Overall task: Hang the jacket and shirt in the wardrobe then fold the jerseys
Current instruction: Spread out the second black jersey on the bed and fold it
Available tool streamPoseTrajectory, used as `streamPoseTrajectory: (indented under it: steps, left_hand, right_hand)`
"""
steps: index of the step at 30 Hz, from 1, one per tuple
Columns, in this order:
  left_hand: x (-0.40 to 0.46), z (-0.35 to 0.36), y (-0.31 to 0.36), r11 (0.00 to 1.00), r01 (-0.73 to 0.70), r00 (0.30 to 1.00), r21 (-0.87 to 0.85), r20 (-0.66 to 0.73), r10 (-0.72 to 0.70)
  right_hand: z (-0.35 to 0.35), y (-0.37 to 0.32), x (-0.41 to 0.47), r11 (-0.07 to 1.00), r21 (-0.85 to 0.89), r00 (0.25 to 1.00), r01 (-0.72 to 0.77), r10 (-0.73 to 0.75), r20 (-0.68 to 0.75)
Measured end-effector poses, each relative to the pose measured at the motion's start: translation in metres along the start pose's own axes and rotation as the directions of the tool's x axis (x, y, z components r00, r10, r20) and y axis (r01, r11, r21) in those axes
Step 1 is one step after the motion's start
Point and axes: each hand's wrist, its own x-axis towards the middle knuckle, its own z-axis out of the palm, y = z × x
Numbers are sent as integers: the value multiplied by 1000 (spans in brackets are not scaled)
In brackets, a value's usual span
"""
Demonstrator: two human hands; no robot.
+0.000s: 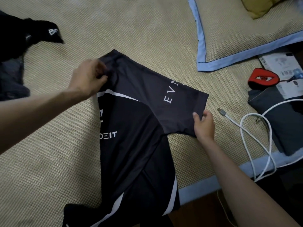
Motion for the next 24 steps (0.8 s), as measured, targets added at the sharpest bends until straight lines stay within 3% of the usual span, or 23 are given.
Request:
streamPoseTrajectory:
  steps: [4, 8, 10, 12, 15, 17, 20, 22, 24]
  left_hand:
    - [-89, 2, -13, 980, 114, 969, -162, 237, -73]
    - [-195, 5, -34, 949, 193, 904, -250, 421, -72]
    - [-243, 7, -45, 940, 220, 822, -260, 569, -35]
    - [-286, 9, -58, 962, 172, 706, -214, 708, 32]
    - [-341, 17, -73, 988, 30, 554, -149, 825, 108]
    - [-375, 23, -81, 993, -30, 503, -115, 857, 115]
    - [-422, 28, -86, 987, -19, 544, -162, 826, 146]
    - [-456, 27, -86, 973, 46, 641, -225, 754, 144]
    - [-487, 23, -83, 980, 7, 740, -198, 660, 128]
  right_hand:
    - [-6, -1, -16, 970, -240, 996, 50, -65, -54]
    - [-6, -14, -41, 939, -300, 975, 167, -202, -90]
    - [1, -16, -61, 925, -293, 969, 242, -245, 29]
    - [13, -14, -85, 937, -226, 949, 266, -213, 234]
    - [34, 1, -129, 985, -99, 830, 140, -62, 555]
    - [43, 12, -160, 997, -69, 762, 29, 22, 647]
    - [49, 26, -199, 997, 6, 778, -71, 52, 627]
    - [50, 32, -220, 995, 33, 794, -95, 56, 605]
    - [49, 35, -239, 994, 36, 794, -107, 64, 604]
